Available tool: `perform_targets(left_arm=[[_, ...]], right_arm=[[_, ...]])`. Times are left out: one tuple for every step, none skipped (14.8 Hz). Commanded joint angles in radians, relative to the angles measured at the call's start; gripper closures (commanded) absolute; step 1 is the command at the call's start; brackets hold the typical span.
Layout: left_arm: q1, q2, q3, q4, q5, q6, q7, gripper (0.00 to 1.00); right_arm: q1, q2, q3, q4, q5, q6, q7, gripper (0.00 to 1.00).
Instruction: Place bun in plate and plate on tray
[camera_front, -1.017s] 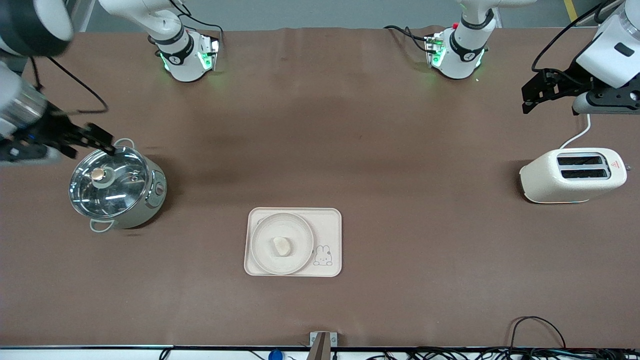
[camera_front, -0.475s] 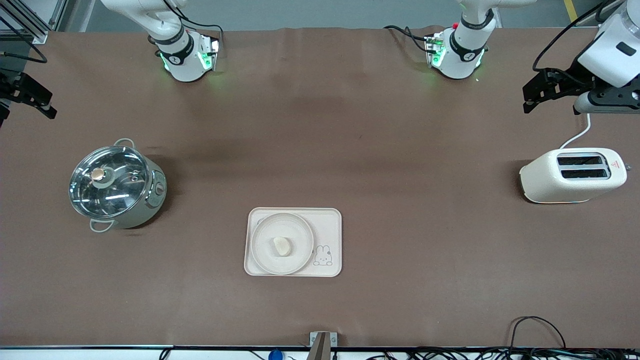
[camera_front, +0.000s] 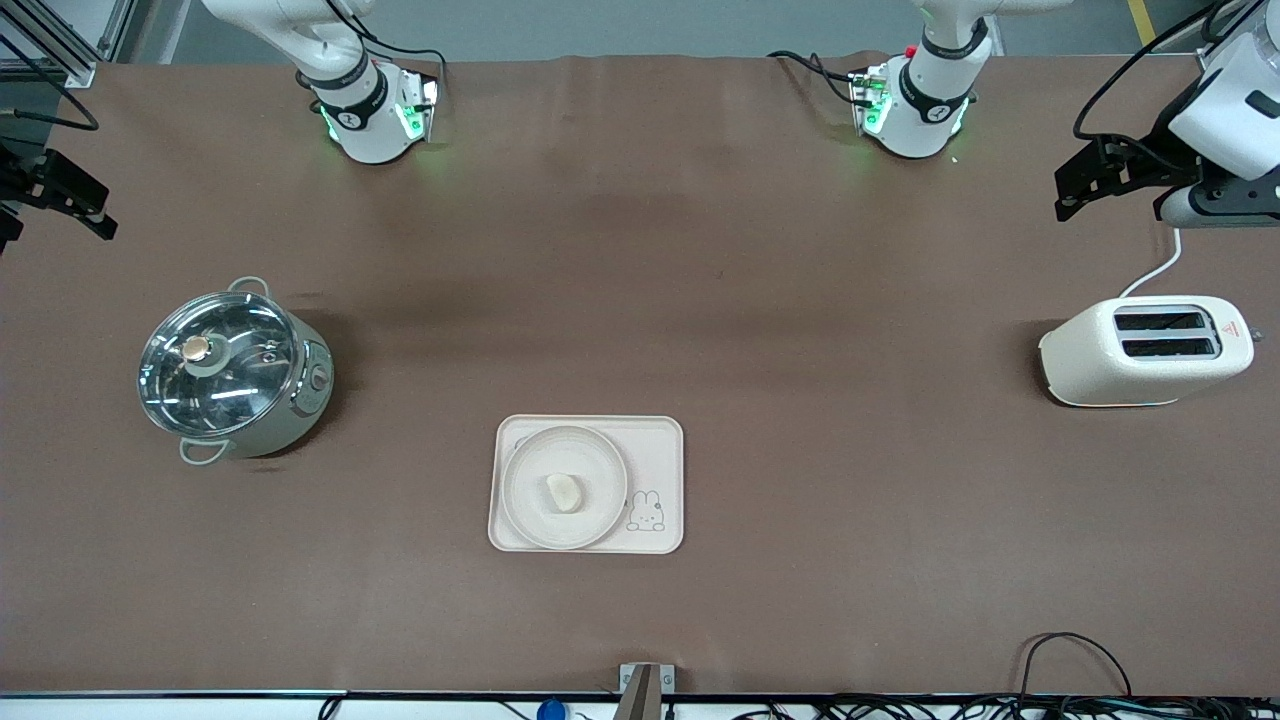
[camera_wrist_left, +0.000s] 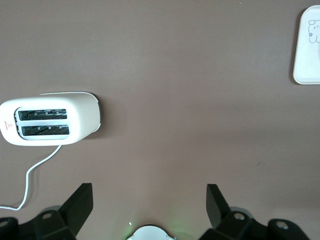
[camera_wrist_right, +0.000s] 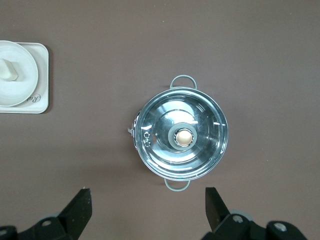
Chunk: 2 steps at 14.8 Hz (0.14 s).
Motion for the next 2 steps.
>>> perform_targets(left_arm=[[0.002, -0.001, 0.009, 0.01, -0.007, -0.017, -0.003, 0.0], [0.002, 0.0, 0.01, 0.01, -0.005, -0.017, -0.005, 0.0]], right_arm=[[-0.015, 0.002, 0.017, 0.016, -0.016, -0.013, -0.014, 0.0], [-0.016, 0.002, 0.017, 0.016, -0.014, -0.017, -0.015, 0.0]])
